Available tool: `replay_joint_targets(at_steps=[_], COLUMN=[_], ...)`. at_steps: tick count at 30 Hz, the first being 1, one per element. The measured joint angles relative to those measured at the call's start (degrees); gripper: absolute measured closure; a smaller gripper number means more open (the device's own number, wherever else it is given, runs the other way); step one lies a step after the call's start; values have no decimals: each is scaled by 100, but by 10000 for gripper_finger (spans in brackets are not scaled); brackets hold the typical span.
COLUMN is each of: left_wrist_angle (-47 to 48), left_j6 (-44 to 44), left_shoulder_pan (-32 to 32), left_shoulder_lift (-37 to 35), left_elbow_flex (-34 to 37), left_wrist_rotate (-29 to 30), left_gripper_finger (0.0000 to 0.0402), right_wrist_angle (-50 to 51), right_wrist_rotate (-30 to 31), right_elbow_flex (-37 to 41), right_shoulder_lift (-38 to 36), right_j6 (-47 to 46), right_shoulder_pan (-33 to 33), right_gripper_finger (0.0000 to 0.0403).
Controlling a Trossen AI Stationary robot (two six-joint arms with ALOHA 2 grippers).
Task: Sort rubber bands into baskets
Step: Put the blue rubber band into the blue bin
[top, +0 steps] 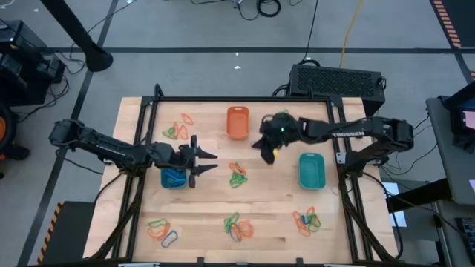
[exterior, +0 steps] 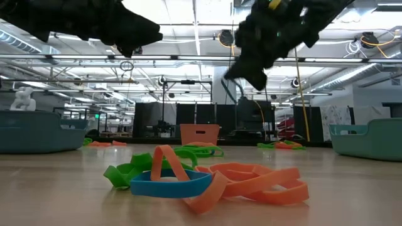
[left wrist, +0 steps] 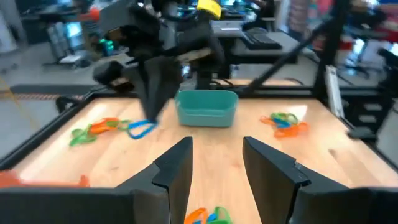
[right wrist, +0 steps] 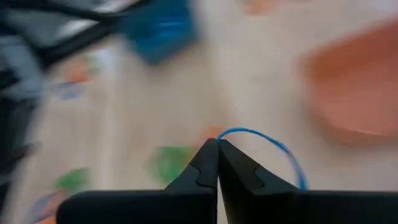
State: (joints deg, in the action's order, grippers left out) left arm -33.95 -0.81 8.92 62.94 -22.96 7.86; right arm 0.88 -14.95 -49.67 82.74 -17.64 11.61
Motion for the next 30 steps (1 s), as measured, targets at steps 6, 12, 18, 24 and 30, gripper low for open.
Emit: replay_joint_targets(at_steps=[6,12,18,24,30], left_wrist_angle=[-472,-1533,-2342,-2396,-2388], left_j6=[-547,-750,-761,-747,-754], left_shoulder_pan=[71,71,71,143,215], left_shoulder_lift=[466,1141,1730,2269,2819], left_elbow_flex=[0,-2,-157,-640,-1141], left_wrist_rotate=[-604,-940,-1487,-1804,-1832], left_gripper_finger=[253,253,253,253,253], right_wrist_angle=[-1260,-2197,-2577,-2605,-2629], right_wrist_rotate=[-467,-449,-31,316,320], right_elbow_flex=[0,-2,-2,-2,-7], right_shoulder_lift=[103,115,115,115,142], right_j6=[-345,-530,-530,-530,-530], right_shoulder_pan=[-1054,-1895,-2424,-2626,-2635], right_gripper_finger=[403,402,402,402,402])
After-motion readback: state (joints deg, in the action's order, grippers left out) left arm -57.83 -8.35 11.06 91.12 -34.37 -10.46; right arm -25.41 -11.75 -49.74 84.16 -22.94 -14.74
